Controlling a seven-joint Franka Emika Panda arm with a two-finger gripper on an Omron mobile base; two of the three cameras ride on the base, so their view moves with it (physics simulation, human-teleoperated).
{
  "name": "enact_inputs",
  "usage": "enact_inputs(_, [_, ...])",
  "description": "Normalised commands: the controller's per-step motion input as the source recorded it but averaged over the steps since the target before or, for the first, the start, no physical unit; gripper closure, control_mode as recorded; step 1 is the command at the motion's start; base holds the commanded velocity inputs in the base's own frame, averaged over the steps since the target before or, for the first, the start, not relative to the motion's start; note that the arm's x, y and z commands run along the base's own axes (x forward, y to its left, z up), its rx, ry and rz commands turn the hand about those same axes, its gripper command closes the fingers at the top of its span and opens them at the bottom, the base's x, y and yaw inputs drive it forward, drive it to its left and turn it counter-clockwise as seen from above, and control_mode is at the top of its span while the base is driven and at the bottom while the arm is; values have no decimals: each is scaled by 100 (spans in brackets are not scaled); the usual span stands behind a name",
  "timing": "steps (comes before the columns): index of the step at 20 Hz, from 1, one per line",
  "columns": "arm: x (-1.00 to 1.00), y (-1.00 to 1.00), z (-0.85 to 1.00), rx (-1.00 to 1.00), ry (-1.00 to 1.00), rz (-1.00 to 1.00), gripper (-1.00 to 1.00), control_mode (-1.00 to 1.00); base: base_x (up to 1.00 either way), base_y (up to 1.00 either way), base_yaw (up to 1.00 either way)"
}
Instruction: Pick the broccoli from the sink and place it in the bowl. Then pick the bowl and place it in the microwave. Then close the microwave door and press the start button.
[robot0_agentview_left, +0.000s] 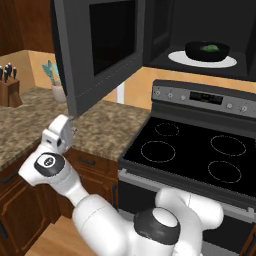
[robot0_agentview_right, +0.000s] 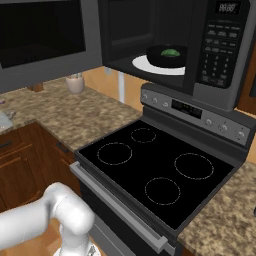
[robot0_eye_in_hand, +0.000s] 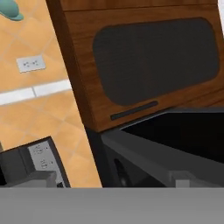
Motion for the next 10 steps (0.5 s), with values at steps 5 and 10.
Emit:
enact_inputs(5, [10, -19, 53, 5, -8, -3, -100, -100, 0, 0, 0])
enact_inputs(10, [3, -36, 58, 1, -7, -7, -100, -100, 0, 0, 0])
